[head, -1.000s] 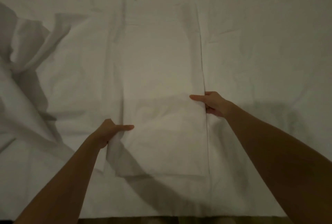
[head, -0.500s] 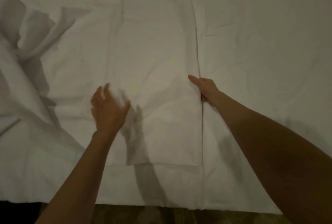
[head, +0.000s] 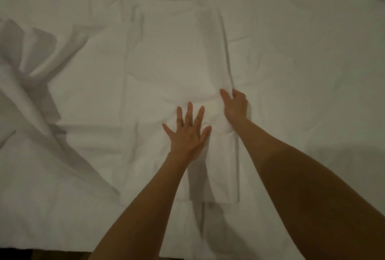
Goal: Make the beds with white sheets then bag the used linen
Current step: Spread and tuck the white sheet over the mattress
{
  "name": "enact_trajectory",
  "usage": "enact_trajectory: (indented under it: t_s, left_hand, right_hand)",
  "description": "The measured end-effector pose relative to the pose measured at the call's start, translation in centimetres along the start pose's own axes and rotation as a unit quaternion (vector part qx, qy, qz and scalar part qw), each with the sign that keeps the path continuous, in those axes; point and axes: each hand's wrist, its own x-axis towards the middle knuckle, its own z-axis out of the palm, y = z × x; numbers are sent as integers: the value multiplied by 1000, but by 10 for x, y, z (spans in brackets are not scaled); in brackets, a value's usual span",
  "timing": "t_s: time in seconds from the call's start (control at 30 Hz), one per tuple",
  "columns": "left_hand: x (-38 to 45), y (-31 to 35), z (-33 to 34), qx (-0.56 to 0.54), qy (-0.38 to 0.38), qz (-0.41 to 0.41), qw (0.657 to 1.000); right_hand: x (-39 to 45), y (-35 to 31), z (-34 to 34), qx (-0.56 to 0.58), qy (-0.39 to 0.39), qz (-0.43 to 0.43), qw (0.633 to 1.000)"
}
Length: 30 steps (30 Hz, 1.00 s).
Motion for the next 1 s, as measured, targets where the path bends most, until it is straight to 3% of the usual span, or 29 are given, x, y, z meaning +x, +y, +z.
enact_trajectory:
  t_s: [0.23, 0.5, 0.6, 0.7, 0.77, 0.87, 1.0]
  left_hand:
    - [7, 115, 41, 6, -46, 72, 996]
    - [9, 197, 65, 26, -75, 118, 990]
    - [5, 199, 65, 27, -93, 129, 987]
    - [-1, 184, 64, 36, -92, 145, 985]
    - [-3, 167, 61, -2, -72, 154, 985]
    - [-11, 137, 54, -143, 27, 157, 977]
    - [-29, 92, 31, -331, 80, 30, 940]
  right_hand:
    - [35, 49, -142, -31, 69, 1, 997]
    - [53, 83, -222, -24, 110, 27, 993]
    - [49, 102, -233, 34, 97, 72, 992]
    - [19, 126, -231, 122, 36, 168, 978]
    - [-9, 142, -226, 161, -19, 221, 962]
    - [-43, 159, -219, 145, -67, 255, 953]
    - [-66, 167, -218, 85, -16, 238, 968]
